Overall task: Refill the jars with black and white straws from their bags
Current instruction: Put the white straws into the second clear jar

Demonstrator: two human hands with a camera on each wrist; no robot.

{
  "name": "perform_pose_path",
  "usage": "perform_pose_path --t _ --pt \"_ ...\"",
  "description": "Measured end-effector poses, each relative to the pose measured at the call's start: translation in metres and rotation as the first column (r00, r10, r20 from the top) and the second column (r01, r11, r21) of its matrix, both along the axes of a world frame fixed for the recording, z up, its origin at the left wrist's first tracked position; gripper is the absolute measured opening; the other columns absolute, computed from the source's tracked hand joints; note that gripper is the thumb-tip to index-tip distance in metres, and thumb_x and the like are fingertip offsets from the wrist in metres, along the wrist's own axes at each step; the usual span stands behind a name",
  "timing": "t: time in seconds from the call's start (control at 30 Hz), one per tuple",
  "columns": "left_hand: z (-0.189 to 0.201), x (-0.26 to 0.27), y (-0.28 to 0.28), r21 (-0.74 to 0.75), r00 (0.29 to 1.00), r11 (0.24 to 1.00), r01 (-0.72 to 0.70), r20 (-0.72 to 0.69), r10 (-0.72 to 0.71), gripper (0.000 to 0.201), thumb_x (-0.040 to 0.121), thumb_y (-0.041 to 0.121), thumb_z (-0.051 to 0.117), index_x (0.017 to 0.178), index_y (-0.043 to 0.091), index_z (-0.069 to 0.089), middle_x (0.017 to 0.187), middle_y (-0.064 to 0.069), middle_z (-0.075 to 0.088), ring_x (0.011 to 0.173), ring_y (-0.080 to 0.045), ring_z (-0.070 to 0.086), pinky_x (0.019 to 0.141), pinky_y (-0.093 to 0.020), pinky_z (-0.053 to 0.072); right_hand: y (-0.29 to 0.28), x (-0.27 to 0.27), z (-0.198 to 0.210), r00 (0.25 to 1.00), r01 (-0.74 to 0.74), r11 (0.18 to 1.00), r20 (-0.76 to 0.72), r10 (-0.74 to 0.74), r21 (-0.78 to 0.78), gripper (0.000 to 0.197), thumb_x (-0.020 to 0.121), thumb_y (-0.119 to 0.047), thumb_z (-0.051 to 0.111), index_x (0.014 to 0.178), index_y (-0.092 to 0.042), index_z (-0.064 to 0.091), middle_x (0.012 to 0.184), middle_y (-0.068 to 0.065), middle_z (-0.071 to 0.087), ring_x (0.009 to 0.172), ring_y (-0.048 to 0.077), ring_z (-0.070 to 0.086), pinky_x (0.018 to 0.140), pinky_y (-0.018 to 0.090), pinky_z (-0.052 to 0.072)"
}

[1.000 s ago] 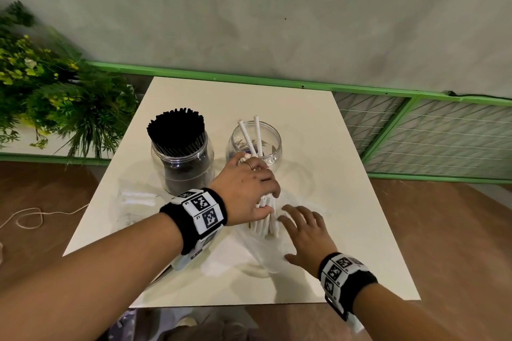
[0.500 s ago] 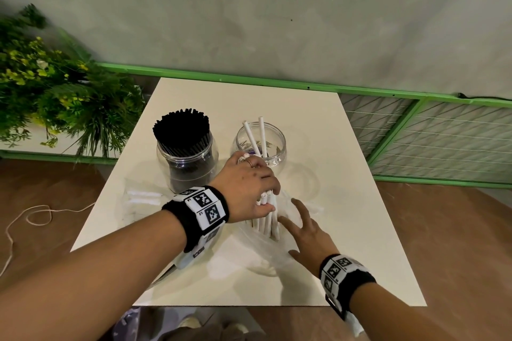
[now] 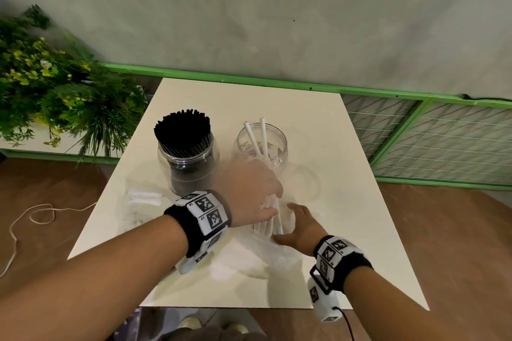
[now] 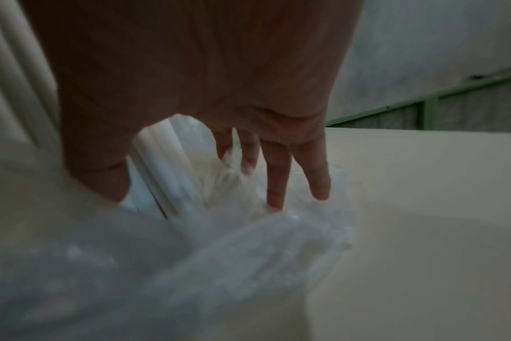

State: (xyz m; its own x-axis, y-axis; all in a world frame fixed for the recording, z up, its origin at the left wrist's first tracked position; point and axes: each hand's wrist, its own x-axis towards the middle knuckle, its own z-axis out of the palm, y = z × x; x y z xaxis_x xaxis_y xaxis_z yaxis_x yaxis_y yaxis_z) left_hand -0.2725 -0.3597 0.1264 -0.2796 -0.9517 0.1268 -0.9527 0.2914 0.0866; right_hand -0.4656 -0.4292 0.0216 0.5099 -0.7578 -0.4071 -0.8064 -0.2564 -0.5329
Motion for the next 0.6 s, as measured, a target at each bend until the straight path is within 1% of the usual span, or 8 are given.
perform_pose_path --t 0.03,0.1,0.2,0.3,0.4,0.47,0.53,0.6 --pt "0.001 0.000 0.000 0.006 1.000 1.000 -0.006 0.002 0.006 0.035 0.076 0.058 0.050 0.100 0.037 0.062 0.102 0.017 0.064 0.111 -0.015 0.052 0.106 -0.049 0.027 0.000 0.002 0.001 0.999 0.026 0.999 0.023 -0.027 0.026 0.108 0.066 -0.055 0.079 0.148 -0.019 0.019 0.149 -0.001 0.024 0.128 0.017 0.042 0.101 0.026 0.038" --pt "0.002 0.001 -0.001 0.017 1.000 1.000 -0.015 0.007 0.015 0.035 0.077 0.058 0.052 0.102 0.037 0.061 0.105 0.017 0.063 0.113 -0.015 0.051 0.106 -0.048 0.025 0.003 0.005 0.000 1.000 0.019 0.999 -0.005 -0.019 0.047 0.120 0.058 -0.059 0.082 0.148 -0.018 0.015 0.145 0.000 0.024 0.128 0.019 0.042 0.101 0.028 0.038" --pt "0.004 0.001 -0.001 0.046 1.000 0.999 -0.017 0.016 0.016 0.036 0.079 0.059 0.051 0.107 0.038 0.059 0.110 0.018 0.061 0.117 -0.013 0.047 0.108 -0.046 0.020 0.011 0.007 -0.009 0.988 -0.013 1.000 -0.155 0.011 -0.014 0.129 0.049 -0.057 0.086 0.147 -0.027 0.008 0.140 -0.003 0.023 0.123 0.024 0.044 0.098 0.040 0.045" --pt "0.007 0.000 -0.001 0.066 1.000 0.998 0.003 0.012 -0.004 0.038 0.080 0.059 0.052 0.111 0.037 0.058 0.115 0.017 0.059 0.121 -0.013 0.044 0.109 -0.045 0.017 0.013 0.008 -0.018 0.971 -0.036 0.988 -0.238 0.000 -0.148 0.105 0.062 -0.046 0.084 0.141 -0.027 0.017 0.133 -0.003 0.033 0.118 0.025 0.044 0.094 0.040 0.047" --pt "0.009 0.001 0.001 0.045 1.000 0.999 0.019 -0.022 -0.018 0.041 0.079 0.059 0.055 0.112 0.035 0.058 0.116 0.016 0.058 0.120 -0.014 0.045 0.109 -0.046 0.019 0.012 0.009 -0.022 0.981 -0.035 0.983 -0.192 0.000 -0.181 0.072 0.079 -0.031 0.075 0.134 -0.023 0.029 0.129 0.000 0.043 0.115 0.024 0.046 0.089 0.036 0.047" --pt "0.008 0.005 0.005 -0.001 0.998 1.000 0.008 -0.059 -0.008 0.044 0.075 0.061 0.054 0.111 0.035 0.057 0.114 0.016 0.057 0.118 -0.015 0.046 0.108 -0.047 0.021 0.010 0.009 -0.023 0.983 -0.064 0.979 -0.179 0.029 -0.194 0.057 0.085 -0.021 0.067 0.130 -0.021 0.033 0.125 0.002 0.050 0.110 0.023 0.051 0.086 0.034 0.047" --pt "0.006 0.010 0.009 -0.027 0.996 0.999 -0.021 -0.091 0.018 0.049 0.072 0.065 0.048 0.111 0.036 0.056 0.116 0.015 0.057 0.118 -0.014 0.046 0.108 -0.048 0.024 0.008 0.007 -0.024 0.985 -0.094 0.972 -0.159 0.061 -0.214 0.048 0.088 -0.012 0.060 0.128 -0.020 0.035 0.120 0.004 0.055 0.103 0.023 0.054 0.083 0.031 0.046" --pt "0.003 0.015 0.013 -0.044 0.993 0.999 -0.029 -0.119 0.023 0.052 0.072 0.067 0.049 0.114 0.036 0.053 0.118 0.015 0.055 0.119 -0.013 0.045 0.108 -0.049 0.029 0.007 0.006 -0.023 0.987 -0.112 0.969 -0.134 0.084 -0.221 0.047 0.087 -0.006 0.056 0.127 -0.019 0.036 0.115 0.004 0.058 0.099 0.022 0.055 0.080 0.026 0.045"
